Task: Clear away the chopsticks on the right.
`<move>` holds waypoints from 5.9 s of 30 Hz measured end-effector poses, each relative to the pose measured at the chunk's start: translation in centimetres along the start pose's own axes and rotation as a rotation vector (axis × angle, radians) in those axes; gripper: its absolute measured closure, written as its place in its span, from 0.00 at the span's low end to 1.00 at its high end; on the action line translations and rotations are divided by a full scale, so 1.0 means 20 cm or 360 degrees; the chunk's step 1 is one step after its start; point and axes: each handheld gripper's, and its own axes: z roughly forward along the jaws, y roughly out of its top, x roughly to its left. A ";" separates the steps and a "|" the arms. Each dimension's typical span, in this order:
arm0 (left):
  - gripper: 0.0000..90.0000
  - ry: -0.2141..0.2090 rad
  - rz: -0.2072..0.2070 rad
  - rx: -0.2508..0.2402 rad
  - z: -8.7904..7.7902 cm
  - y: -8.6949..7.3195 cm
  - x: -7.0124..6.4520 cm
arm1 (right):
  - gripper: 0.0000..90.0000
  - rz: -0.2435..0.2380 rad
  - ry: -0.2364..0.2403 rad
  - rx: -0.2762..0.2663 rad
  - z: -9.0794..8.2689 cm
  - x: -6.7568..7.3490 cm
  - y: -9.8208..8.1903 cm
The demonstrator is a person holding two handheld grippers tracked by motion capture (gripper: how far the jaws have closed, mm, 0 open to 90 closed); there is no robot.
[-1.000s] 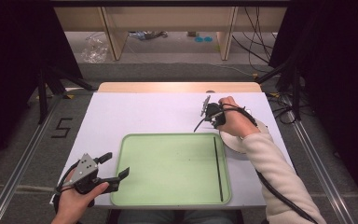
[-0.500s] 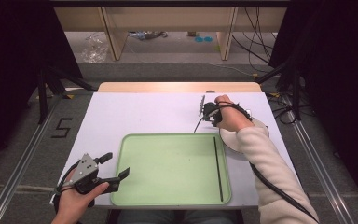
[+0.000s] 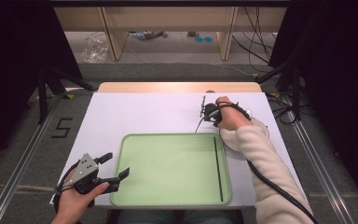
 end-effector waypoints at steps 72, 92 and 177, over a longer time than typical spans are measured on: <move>0.18 0.0018 -0.0026 0.0002 0.00 0.00 -0.01 | 0.98 0.1065 -0.0063 -0.1034 -0.65 -0.10 -0.04; 0.18 0.0020 -0.0029 0.0002 0.00 0.00 -0.01 | 0.97 0.1919 0.0426 -0.0425 -0.54 0.03 -0.10; 0.18 0.0030 -0.0003 0.0020 0.00 0.00 -0.01 | 0.40 0.1178 0.0040 -0.1336 -0.44 0.77 -0.73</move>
